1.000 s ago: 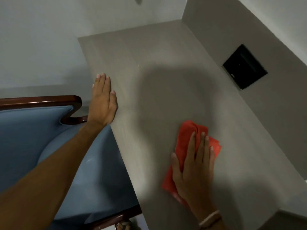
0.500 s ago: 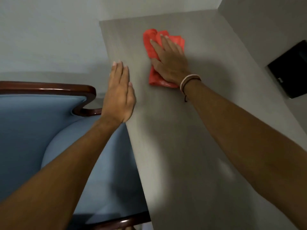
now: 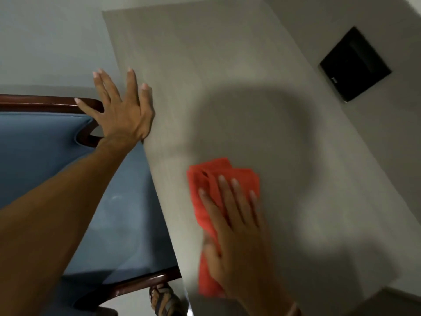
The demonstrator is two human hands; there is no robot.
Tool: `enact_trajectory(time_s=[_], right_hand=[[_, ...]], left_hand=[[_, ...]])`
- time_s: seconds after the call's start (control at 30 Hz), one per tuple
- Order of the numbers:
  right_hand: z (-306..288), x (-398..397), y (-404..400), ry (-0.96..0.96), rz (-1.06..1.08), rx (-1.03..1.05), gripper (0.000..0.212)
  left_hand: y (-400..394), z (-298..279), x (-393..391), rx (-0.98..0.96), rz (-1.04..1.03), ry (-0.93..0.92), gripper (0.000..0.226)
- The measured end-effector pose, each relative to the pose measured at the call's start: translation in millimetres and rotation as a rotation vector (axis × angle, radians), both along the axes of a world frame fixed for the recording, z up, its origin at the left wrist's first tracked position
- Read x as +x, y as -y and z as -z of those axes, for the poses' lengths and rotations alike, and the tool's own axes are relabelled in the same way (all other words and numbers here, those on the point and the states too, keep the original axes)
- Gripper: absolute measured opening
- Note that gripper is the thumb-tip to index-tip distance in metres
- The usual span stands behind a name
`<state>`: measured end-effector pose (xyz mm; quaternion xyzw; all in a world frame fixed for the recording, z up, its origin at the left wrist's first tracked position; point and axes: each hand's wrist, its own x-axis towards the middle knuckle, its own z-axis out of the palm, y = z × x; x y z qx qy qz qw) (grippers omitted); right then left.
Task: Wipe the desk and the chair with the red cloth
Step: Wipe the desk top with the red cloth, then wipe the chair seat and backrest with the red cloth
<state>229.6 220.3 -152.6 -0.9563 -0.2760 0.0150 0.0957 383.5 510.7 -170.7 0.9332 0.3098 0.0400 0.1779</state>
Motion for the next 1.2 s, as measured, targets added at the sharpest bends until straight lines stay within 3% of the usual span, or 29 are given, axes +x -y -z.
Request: enact_trajectory(time_s=[0.17, 0.33, 0.53, 0.7, 0.9, 1.03, 1.1, 1.2], right_hand=[[1, 6, 30, 0.007, 0.326, -0.035, 0.07], [0, 94, -7, 0.072, 0.407, -0.022, 0.066], [-4, 184, -93, -0.025, 0.188, 0.015, 0.075], [-10, 196, -162, -0.078, -0.082, 0.034, 0.074], [-25, 127, -184, -0.265, -0.12, 0.412, 0.055], [2, 11, -192, -0.209, -0.056, 0.643, 0.051], [43, -43, -206, -0.212, -0.04, 0.652, 0.048], [128, -79, -228, -0.234, 0.047, 0.489, 0.047]], left_hand=[[0, 0, 1, 0.023, -0.027, -0.016, 0.066], [1, 0, 5, -0.002, -0.054, -0.015, 0.066], [-4, 0, -44, -0.008, -0.105, 0.055, 0.057], [-78, 24, -146, 0.106, -0.186, -0.019, 0.056], [-164, 73, -246, 0.167, -0.099, -0.196, 0.061], [-177, 131, -285, 0.181, -0.015, -0.25, 0.058], [-180, 162, -291, 0.172, 0.026, -0.253, 0.059], [-186, 205, -285, 0.175, 0.075, -0.236, 0.059]])
